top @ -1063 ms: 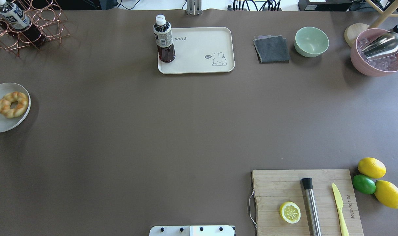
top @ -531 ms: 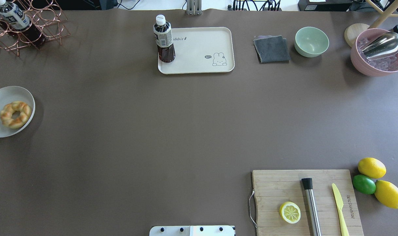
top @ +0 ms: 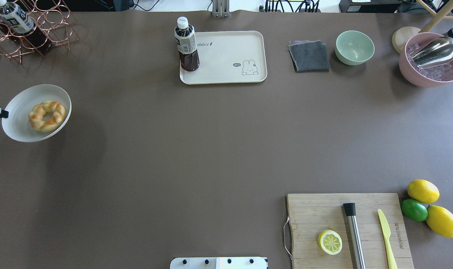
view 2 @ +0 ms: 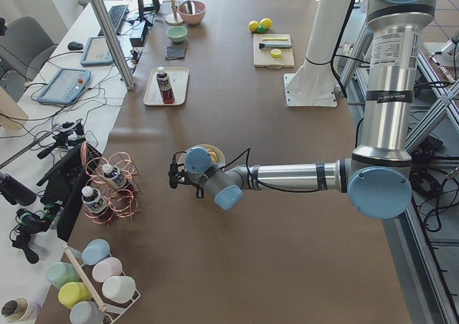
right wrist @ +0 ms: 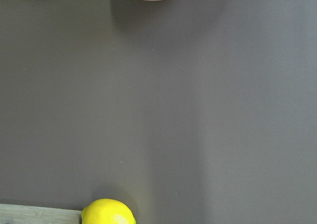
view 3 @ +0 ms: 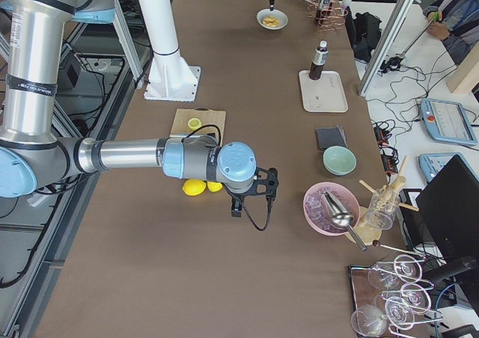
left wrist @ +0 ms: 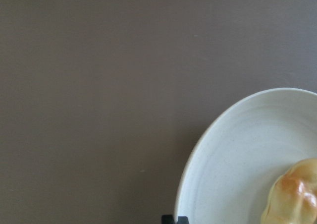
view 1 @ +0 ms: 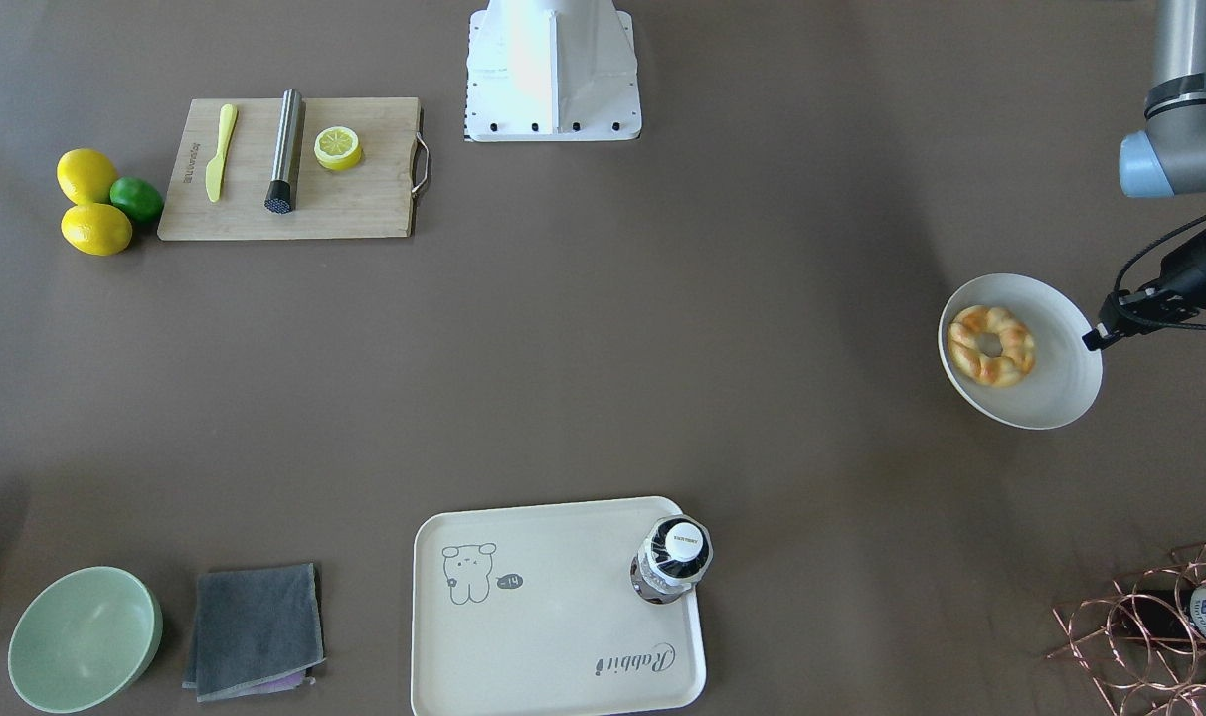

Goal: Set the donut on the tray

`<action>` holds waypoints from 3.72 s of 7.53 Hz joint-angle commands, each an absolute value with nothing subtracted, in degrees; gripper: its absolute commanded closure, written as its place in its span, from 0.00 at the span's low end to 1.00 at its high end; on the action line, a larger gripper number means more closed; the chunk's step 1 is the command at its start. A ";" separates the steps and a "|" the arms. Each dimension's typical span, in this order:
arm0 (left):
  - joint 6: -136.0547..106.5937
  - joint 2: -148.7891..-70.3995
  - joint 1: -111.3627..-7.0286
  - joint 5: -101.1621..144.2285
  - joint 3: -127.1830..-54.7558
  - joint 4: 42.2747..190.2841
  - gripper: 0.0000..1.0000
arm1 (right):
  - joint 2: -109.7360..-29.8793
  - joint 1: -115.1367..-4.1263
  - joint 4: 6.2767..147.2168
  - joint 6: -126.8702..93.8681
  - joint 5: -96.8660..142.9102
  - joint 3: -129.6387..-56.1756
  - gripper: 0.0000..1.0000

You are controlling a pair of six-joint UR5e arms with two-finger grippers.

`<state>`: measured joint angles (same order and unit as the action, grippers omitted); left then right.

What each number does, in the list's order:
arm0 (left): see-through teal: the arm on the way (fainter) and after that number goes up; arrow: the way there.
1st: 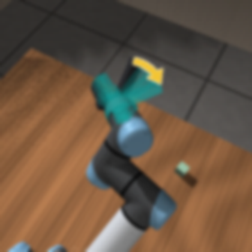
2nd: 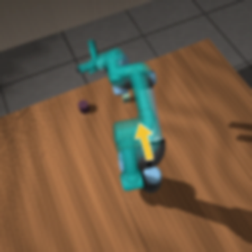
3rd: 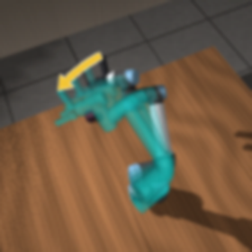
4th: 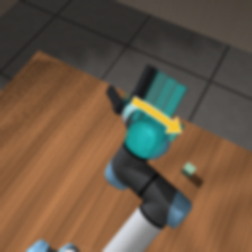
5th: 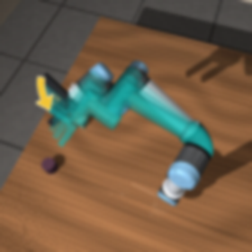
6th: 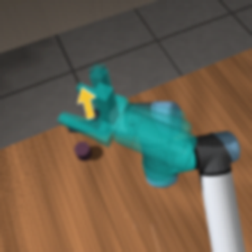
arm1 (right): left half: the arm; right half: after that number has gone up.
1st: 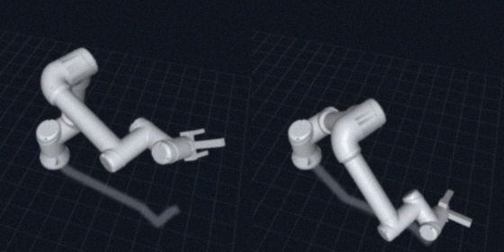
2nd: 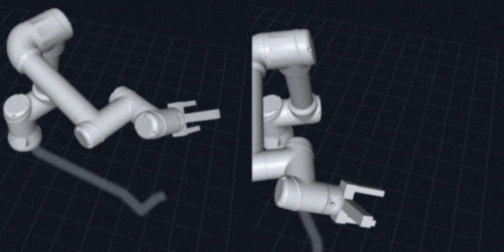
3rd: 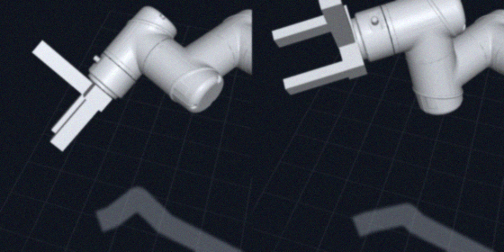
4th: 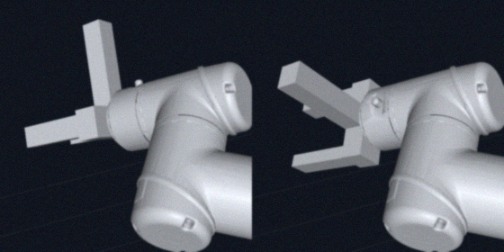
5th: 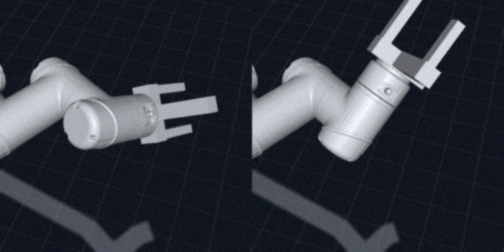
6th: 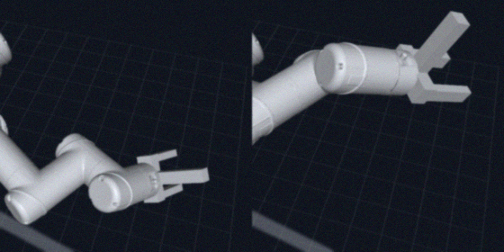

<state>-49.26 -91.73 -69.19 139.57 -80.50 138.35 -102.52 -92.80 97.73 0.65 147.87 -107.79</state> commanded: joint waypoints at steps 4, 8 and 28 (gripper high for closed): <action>-76.17 -96.66 -55.32 139.59 -100.26 137.38 1.00 | -97.74 -84.13 92.16 -13.75 147.92 -110.91 0.00; -76.73 -109.14 -46.97 128.46 -107.93 118.07 1.00 | -94.06 -72.18 70.23 -44.07 146.69 -111.00 0.00; -85.08 -134.74 -31.29 106.70 -106.08 92.46 1.00 | -74.45 -47.12 70.22 -87.36 132.72 -115.66 0.05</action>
<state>-85.00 -134.77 -31.38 106.79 -106.11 92.47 -75.07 -48.11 70.22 -86.40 133.60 -115.67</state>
